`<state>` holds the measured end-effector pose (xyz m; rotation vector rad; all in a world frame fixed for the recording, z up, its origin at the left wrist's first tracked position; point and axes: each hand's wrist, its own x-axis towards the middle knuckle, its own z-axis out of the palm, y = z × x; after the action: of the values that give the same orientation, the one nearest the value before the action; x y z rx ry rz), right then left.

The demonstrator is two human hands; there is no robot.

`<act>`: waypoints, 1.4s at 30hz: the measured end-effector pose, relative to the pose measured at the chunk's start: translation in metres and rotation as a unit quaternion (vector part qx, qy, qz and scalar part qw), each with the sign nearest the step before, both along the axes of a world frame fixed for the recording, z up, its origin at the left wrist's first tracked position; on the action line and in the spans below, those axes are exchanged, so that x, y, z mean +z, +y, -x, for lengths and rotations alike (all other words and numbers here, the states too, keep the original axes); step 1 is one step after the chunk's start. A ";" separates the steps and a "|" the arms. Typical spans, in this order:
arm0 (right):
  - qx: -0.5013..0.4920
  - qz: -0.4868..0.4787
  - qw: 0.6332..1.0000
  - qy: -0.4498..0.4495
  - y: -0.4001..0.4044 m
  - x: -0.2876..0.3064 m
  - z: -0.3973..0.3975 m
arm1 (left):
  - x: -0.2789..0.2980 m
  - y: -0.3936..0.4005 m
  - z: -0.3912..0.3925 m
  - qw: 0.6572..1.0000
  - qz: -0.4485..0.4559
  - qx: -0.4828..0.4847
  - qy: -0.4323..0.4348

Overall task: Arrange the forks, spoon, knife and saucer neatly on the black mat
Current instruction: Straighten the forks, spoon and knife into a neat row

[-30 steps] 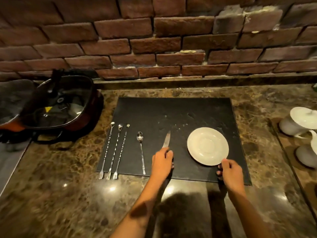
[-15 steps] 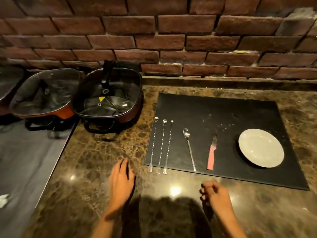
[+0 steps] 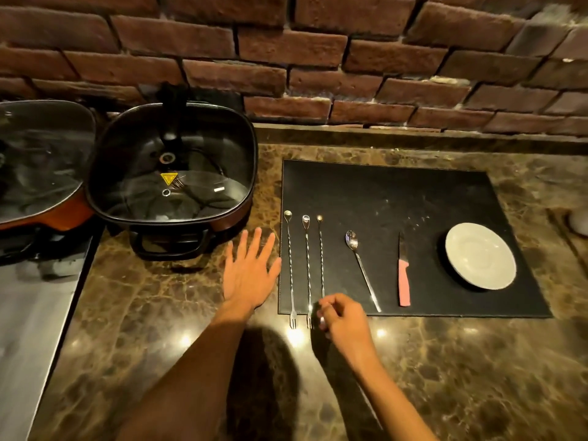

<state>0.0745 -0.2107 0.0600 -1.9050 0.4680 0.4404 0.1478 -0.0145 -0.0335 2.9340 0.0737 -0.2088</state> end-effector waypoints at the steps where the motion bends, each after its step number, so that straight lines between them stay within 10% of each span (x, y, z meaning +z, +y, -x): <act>1: 0.003 0.010 1.000 -0.005 0.007 0.000 -0.008 | 0.000 0.000 -0.001 1.000 0.001 0.001 -0.005; 17: 0.160 0.306 0.933 -0.105 0.079 -0.025 -0.106 | -0.012 0.000 -0.001 0.996 0.021 0.018 -0.082; 42: 0.115 0.294 0.944 -0.095 0.090 -0.032 -0.142 | -0.015 0.003 -0.001 0.990 0.018 0.002 -0.137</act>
<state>0.2164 -0.1208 0.0283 -2.5702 0.2620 0.2774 0.1483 -0.0111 -0.0486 2.8950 0.0340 0.1929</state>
